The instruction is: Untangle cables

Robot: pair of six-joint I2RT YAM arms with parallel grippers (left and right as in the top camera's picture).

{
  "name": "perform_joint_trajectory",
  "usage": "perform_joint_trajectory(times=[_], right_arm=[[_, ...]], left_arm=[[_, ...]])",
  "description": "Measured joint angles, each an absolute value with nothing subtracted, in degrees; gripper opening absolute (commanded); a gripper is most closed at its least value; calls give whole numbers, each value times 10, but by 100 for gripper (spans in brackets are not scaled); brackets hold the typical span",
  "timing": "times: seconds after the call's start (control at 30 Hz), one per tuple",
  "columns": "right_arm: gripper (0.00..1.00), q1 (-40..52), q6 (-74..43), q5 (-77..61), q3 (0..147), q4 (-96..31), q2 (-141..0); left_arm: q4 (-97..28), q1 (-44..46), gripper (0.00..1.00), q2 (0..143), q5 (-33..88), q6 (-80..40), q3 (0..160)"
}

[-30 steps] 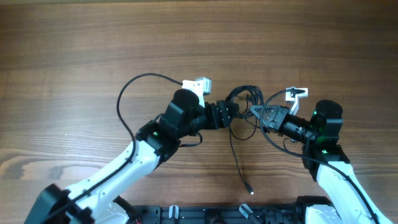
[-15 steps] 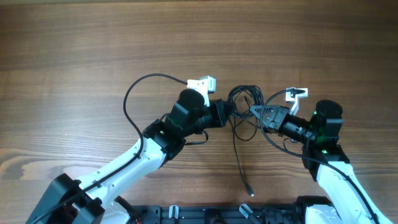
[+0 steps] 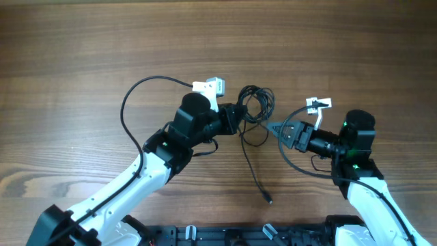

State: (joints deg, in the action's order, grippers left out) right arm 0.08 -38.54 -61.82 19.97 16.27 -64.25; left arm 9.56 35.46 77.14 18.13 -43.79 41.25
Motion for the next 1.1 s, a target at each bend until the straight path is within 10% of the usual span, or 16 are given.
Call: perform_joint_trajectory(times=[0.17,0.5,0.6,0.63,1.1], right_arm=[[4,84,-367,-566,200,169,-642],[4,140,-325,-502,200,-35,-642],[87,140,-325,-494,200,-38,-642],[100,140,-330,-488,200,-39,-642],[100,1,-410,-486,200,24,-642]], left_arm=[[121,355,4,769,216,-436,413],[98,270,4,741,230,-436,413],[61,212,4,728,238,-436,413],[56,201,4,728,244,-436,413],[-23,193,4,727,451,-279,413]])
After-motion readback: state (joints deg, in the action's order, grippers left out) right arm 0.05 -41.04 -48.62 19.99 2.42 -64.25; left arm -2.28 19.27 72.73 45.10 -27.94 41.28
